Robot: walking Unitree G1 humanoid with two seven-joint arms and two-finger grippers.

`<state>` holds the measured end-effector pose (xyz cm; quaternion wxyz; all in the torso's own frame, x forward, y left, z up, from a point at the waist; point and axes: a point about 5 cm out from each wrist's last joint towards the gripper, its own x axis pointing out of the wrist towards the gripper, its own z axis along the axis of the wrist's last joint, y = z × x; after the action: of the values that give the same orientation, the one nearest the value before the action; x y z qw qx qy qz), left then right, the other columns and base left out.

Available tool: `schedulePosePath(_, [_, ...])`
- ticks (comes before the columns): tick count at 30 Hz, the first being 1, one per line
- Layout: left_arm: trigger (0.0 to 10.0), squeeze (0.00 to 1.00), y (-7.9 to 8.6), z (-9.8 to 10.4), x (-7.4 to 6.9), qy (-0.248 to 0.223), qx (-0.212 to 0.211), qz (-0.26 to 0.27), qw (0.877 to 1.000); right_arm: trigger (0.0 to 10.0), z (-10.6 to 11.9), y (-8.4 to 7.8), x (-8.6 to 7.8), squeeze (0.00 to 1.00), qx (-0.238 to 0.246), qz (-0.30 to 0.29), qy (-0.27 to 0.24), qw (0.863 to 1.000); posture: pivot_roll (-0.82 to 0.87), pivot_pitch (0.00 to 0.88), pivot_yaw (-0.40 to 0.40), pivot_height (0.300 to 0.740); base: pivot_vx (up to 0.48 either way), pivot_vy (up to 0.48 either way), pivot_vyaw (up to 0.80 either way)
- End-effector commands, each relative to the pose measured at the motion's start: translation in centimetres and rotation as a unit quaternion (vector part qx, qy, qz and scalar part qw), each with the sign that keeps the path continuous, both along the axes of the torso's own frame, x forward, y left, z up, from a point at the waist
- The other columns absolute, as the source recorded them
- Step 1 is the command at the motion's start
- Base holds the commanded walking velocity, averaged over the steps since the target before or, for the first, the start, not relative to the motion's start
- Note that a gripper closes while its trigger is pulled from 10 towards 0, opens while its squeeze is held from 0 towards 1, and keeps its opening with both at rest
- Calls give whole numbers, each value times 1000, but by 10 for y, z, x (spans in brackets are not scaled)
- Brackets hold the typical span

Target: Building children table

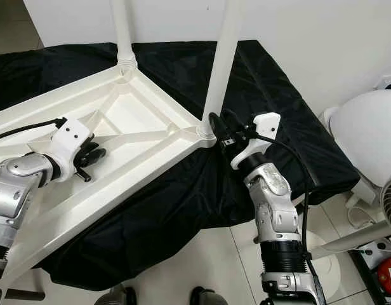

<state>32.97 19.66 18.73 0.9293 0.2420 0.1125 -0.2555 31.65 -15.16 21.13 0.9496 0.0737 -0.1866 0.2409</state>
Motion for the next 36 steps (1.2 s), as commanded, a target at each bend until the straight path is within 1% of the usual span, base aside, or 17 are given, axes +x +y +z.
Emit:
schedulePosePath(1, [10000,0,1,-2,-1,9,11,-3,1000,10000,0,-2,-2,0,-3,-2,3,1000,93,144,-24,740,0,0,0])
schedulePosePath(6, [10000,0,2,-6,1,20,22,5,1000,10000,3,-4,-1,0,-9,-3,2,1000,92,139,-27,740,0,0,0])
schedulePosePath(7, [10000,0,5,-9,4,26,33,21,999,10000,5,-4,-1,0,-11,-2,1,1000,93,142,-26,740,0,0,0])
schedulePosePath(15, [10000,0,10,-13,12,38,39,58,997,10000,6,-1,-1,0,-12,1,1,1000,97,145,-21,740,0,0,0])
schedulePosePath(16, [7176,0,8,-12,13,35,39,56,997,10000,6,0,-1,0,-11,1,1,1000,98,149,-19,740,0,0,0])
schedulePosePath(18, [7176,0,7,-12,13,32,40,53,997,10000,6,0,-1,0,-11,1,2,1000,98,149,-19,740,0,0,0])
schedulePosePath(20, [1725,0,4,-10,16,23,39,57,997,10000,6,0,-1,0,-9,1,2,1000,98,147,-18,740,0,0,0])
schedulePosePath(22, [1725,0,4,-10,16,23,39,57,997,10000,6,0,-1,0,-9,1,2,1000,98,147,-18,740,0,0,0])
schedulePosePath(24, [0,0,-7,-6,22,12,40,51,998,10000,6,1,-1,0,-7,1,4,1000,102,151,-16,740,0,0,0])
schedulePosePath(25, [0,0,-7,-6,22,12,40,51,998,10000,6,1,-1,0,-7,1,4,1000,102,151,-16,740,0,0,0])
schedulePosePath(29, [0,0,-25,-2,28,-2,32,36,999,10000,6,1,-1,0,-5,-1,6,1000,102,152,-15,740,0,0,0])
schedulePosePath(30, [0,0,-25,-2,28,-2,32,36,999,10000,6,1,-1,0,-5,-1,6,1000,102,152,-15,740,0,0,0])
schedulePosePath(31, [3725,0,-32,0,31,-12,34,34,999,10000,6,1,0,0,-5,-2,5,1000,104,153,-14,740,0,0,0])
schedulePosePath(32, [4314,0,-37,2,33,-22,35,32,999,10000,6,1,0,0,-4,-3,5,1000,104,153,-14,740,0,0,0])
schedulePosePath(33, [4000,0,-41,4,34,-34,35,30,998,10000,6,1,0,0,-4,-4,5,1000,105,153,-14,740,0,0,0])
schedulePosePath(35, [4000,0,-41,4,34,-34,35,30,998,10000,6,1,0,0,-4,-4,5,1000,105,153,-14,740,0,0,0])
schedulePosePath(36, [10000,0,-48,8,36,-46,30,28,998,10000,6,1,0,0,-4,-4,5,1000,105,153,-14,740,0,0,0])
